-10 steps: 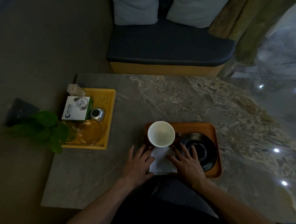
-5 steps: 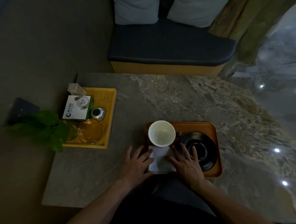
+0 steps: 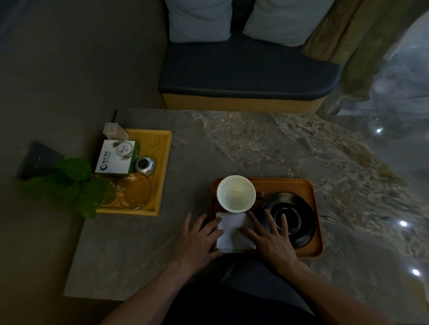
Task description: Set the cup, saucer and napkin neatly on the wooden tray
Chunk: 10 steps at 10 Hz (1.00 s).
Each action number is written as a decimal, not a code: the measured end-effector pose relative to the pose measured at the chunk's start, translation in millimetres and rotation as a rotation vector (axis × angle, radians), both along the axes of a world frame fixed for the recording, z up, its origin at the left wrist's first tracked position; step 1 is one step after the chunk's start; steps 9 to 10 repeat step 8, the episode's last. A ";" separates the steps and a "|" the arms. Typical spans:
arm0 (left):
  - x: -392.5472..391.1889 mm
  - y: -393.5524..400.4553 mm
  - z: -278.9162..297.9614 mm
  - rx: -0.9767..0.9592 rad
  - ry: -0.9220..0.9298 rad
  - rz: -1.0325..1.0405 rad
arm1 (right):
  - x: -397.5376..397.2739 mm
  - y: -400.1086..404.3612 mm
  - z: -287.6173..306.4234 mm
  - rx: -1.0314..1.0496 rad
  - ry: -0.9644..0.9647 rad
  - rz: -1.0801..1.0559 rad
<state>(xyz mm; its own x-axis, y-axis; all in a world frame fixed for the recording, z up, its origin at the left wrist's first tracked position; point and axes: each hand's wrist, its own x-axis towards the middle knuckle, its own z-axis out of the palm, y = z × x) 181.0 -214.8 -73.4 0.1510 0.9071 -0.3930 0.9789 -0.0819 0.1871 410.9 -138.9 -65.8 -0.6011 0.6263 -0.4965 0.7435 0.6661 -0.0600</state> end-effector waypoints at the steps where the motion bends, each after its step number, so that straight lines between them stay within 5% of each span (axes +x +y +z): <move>1: 0.1 1.3 1.5 -0.012 0.001 -0.010 | -0.3 -0.6 0.4 0.005 -0.011 0.001; 6: -9.3 5.5 26.8 -0.203 -0.101 -0.118 | -4.3 -44.5 22.9 0.043 -0.009 -0.175; 10: -7.7 9.4 52.4 -0.143 -0.269 -0.020 | -1.9 -46.4 51.6 0.008 0.141 -0.243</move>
